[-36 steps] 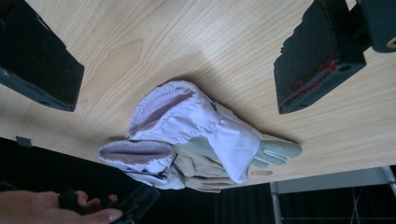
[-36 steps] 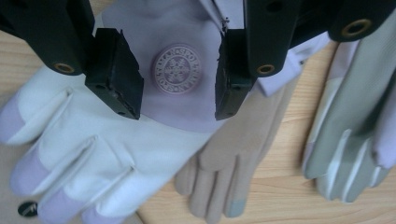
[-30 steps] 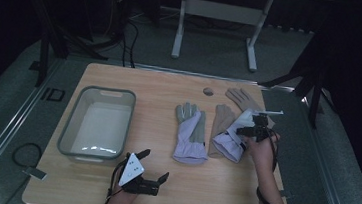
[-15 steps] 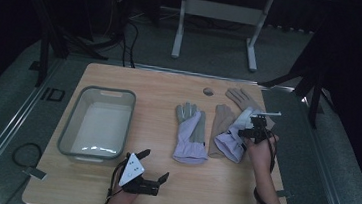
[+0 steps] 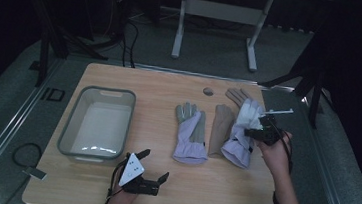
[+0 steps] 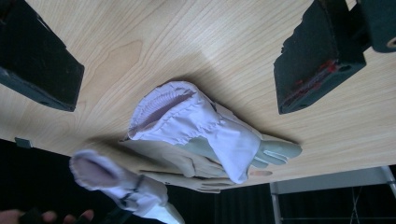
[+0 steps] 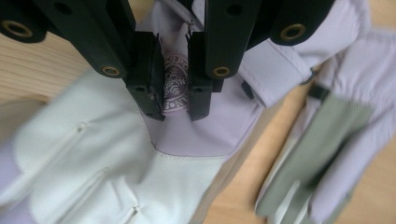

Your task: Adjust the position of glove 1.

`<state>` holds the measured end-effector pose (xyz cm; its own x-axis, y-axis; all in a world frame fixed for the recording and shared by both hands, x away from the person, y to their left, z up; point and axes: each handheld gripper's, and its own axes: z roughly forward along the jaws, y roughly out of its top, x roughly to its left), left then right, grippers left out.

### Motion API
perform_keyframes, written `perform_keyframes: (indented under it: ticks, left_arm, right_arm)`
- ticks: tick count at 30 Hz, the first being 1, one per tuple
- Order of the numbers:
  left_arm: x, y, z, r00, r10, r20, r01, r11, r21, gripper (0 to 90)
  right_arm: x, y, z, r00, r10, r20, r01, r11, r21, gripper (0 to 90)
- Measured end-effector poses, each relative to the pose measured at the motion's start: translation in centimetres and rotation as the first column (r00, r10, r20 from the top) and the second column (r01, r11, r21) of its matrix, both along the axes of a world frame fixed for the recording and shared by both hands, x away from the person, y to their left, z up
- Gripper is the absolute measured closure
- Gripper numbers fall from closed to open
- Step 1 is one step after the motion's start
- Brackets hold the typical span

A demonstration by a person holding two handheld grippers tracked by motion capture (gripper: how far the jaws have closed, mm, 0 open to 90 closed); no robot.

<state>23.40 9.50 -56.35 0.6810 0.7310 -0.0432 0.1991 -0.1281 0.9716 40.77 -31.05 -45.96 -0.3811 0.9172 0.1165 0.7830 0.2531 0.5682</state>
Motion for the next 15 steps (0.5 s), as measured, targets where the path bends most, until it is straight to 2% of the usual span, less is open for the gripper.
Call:
perform_keyframes:
  ticks: [1,4,5,10,13,15]
  left_arm:
    - [0.0,0.0,0.0,1.0,0.0,0.0,0.0,1.0,-0.001,1.6]
    - [0.0,0.0,0.0,1.0,0.001,0.0,-0.001,1.0,-0.001,1.6]
    - [0.0,0.0,0.0,1.0,0.001,0.0,-0.001,1.0,-0.001,1.6]
    - [0.0,0.0,0.0,1.0,0.002,-0.001,-0.002,1.0,-0.002,1.6]
    - [0.0,0.0,0.0,1.0,0.003,-0.002,-0.003,1.0,-0.003,1.7]
    - [0.0,0.0,0.0,1.0,0.003,-0.002,-0.003,1.0,-0.003,1.6]
  right_arm:
    - [-0.2,0.1,0.2,0.9988,0.049,0.002,-0.049,0.9986,-0.021,77.5]
    - [-0.6,0.1,0.6,0.9935,0.111,-0.022,-0.113,0.9913,-0.069,77.4]
    - [-0.6,0.0,0.6,0.9931,0.114,-0.029,-0.116,0.9906,-0.072,77.4]
    - [-0.8,0.0,-0.1,0.9797,0.189,-0.066,-0.196,0.9734,-0.119,76.9]
    - [-0.6,0.3,-1.0,0.9733,0.212,-0.088,-0.224,0.9599,-0.168,75.6]
    - [-0.4,0.4,-1.9,0.97,0.217,-0.11,-0.234,0.9554,-0.18,75.0]
